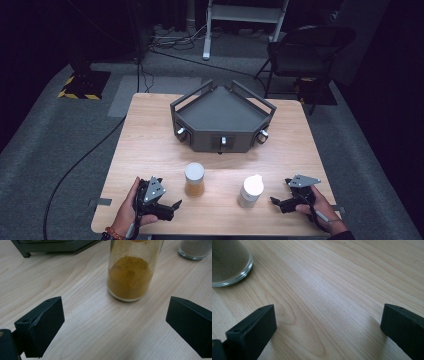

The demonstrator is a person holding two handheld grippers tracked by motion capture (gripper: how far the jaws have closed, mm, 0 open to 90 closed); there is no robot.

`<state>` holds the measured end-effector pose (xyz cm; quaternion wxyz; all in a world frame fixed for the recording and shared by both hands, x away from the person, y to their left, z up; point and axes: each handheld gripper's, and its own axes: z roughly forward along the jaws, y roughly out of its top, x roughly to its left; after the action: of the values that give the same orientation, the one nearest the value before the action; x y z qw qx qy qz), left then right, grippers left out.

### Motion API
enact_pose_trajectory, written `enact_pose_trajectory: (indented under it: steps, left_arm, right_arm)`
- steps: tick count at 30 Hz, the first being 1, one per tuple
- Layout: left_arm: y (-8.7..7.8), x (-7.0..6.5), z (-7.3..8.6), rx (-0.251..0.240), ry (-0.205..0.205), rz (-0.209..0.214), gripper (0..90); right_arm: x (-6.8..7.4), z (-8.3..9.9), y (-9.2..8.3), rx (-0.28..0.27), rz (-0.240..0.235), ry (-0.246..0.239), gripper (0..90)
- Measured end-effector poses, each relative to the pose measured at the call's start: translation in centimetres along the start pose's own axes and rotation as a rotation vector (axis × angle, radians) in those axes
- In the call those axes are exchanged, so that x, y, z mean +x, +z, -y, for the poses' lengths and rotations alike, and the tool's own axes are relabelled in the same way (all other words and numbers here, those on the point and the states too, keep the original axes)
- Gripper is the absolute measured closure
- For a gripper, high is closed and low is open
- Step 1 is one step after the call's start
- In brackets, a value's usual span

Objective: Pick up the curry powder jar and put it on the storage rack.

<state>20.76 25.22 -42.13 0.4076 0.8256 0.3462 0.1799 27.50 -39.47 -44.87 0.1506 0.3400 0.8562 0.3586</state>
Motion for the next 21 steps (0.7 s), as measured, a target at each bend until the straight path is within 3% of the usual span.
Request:
enact_pose_trajectory:
  steps: [13, 21]
  left_arm:
    - [0.7, -0.4, -0.9, -0.008, 0.012, 0.032, 1.8]
    - [1.0, -0.3, -1.3, -0.025, -0.001, 0.053, 1.8]
  right_arm:
    - [0.0, 0.0, 0.0, 0.000, 0.000, 0.000, 0.0]
    - [0.0, 0.0, 0.0, 0.000, 0.000, 0.000, 0.0]
